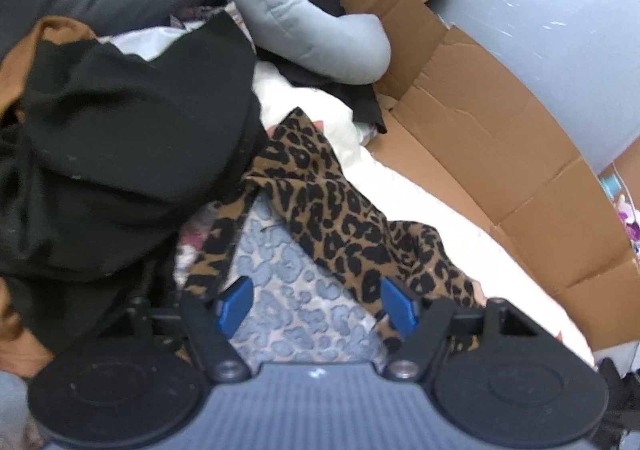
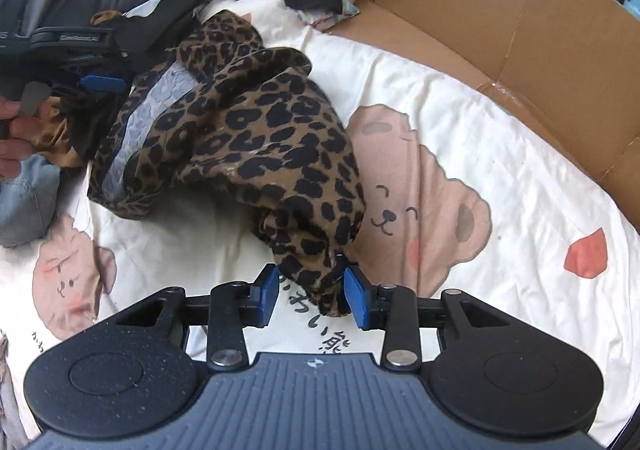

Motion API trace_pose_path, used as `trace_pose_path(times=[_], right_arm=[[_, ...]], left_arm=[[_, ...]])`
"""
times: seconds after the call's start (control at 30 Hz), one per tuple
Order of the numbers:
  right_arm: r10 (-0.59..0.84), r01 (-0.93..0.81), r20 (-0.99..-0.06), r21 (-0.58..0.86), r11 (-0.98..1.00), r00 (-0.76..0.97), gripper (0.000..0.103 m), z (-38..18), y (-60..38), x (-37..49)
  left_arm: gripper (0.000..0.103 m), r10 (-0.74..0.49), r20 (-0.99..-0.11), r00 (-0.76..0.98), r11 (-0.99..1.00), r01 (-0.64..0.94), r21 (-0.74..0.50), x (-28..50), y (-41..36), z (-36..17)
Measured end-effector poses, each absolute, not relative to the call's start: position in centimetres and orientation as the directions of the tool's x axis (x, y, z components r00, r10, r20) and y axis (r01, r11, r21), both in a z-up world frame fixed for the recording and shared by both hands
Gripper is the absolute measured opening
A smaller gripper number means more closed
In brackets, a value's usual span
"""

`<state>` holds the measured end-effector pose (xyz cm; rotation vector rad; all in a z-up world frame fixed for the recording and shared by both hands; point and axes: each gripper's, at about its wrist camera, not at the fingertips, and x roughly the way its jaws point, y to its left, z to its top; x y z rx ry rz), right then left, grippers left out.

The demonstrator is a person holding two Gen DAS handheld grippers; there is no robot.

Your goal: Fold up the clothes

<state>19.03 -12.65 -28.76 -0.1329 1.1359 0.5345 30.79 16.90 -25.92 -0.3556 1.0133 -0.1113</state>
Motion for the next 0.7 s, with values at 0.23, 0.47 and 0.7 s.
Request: trace_pose_path(times=[0.23, 0.47, 0.7], right_arm=[[0.323, -0.457, -0.893, 0.156, 0.876, 0.314, 0.043, -30.9, -12.6, 19.4], [0.336, -0.441, -0.889, 0.179, 0.880, 0.310, 0.043, -32.2, -12.5, 19.4], [0.354, -0.433, -0.882, 0.200, 0.879, 0.310, 0.043, -32.7, -12.4, 19.3]], left_arm=[[0.072, -0.289, -0.823, 0.489, 0.921, -0.093, -0.379, 33.8, 14.7, -29.0], [0.069, -0.310, -0.834, 0.457, 0.885, -0.181, -0.429, 36.2, 14.4, -31.7], [0.062, -0.339, -0.832, 0.439, 0.835, -0.266, -0.481, 37.2, 14.7, -33.4]])
